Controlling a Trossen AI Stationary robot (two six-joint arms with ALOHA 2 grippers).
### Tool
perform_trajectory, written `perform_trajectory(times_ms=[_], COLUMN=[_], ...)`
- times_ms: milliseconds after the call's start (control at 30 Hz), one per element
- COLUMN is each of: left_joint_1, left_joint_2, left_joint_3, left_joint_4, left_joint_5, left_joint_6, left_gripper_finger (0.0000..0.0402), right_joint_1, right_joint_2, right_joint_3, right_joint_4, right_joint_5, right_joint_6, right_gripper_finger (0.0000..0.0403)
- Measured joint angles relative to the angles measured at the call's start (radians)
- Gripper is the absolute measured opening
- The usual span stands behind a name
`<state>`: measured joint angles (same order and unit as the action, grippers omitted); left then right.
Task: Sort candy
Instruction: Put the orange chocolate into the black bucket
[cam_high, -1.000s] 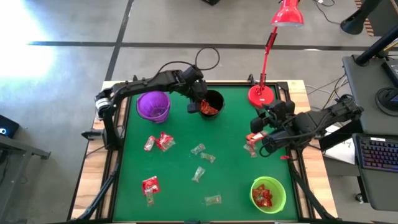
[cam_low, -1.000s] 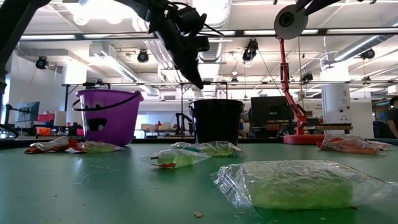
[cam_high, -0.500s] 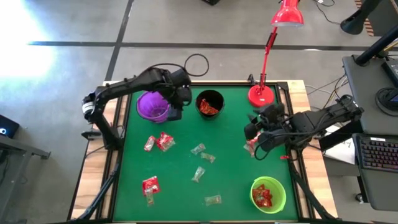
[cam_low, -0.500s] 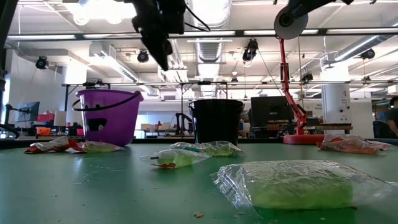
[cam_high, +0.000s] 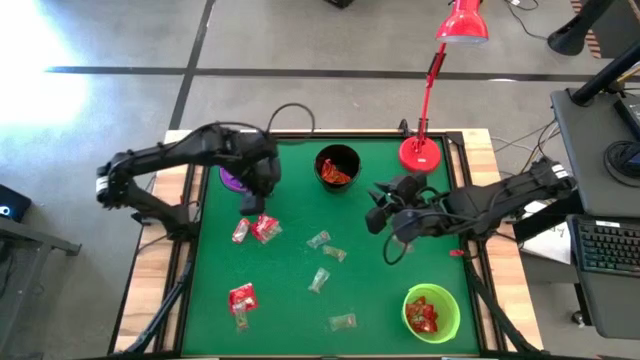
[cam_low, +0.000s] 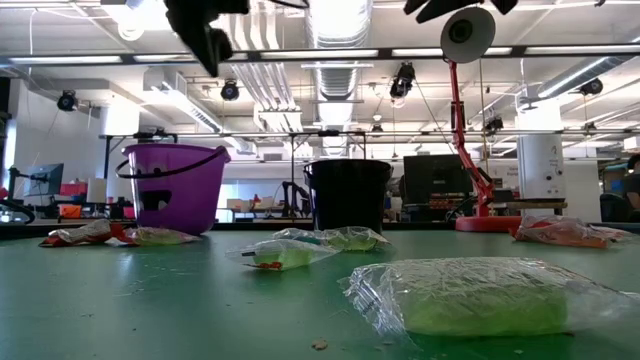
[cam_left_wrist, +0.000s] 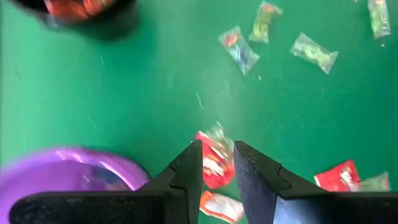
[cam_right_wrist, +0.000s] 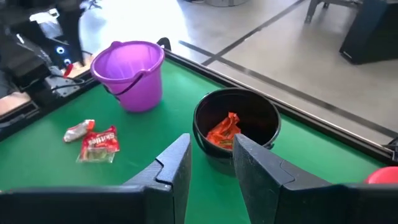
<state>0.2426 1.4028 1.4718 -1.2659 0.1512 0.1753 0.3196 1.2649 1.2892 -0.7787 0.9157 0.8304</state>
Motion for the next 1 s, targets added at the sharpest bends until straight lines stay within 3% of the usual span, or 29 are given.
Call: perform_trajectory(times_ms=[167, 433, 700, 1000], left_joint_1=[-0.011, -0.014, -0.018, -0.09], left_joint_2=[-0.142, -0.307, -0.349, -0.358], left_joint_3=[-0.199, -0.463, -0.66, -0.773], left_joint_4=[0.057, 0.188, 0.194, 0.286], left_joint_5=[-0.005, -0.037, -0.082, -0.082], left_joint_6=[-0.145, -0.472, -0.686, -0.797], left_gripper_finger=[0.0073, 0.0084, 0.0116, 0.0122], right_joint_1=[-0.036, -0.112, -0.146, -0.179], right_joint_2=[0.042, 0.099, 0.101, 0.097], right_joint_3=[0.005, 0.036, 0.076, 0.094], right_joint_4=[0.02, 0.022, 0.022, 0.021], right_joint_5=[-0.003, -0.059, -0.06, -0.113], right_joint_6=[-0.026, -0.091, -0.226, -0.256], right_gripper_finger=[0.0116, 0.0162, 0.0173, 0.0174])
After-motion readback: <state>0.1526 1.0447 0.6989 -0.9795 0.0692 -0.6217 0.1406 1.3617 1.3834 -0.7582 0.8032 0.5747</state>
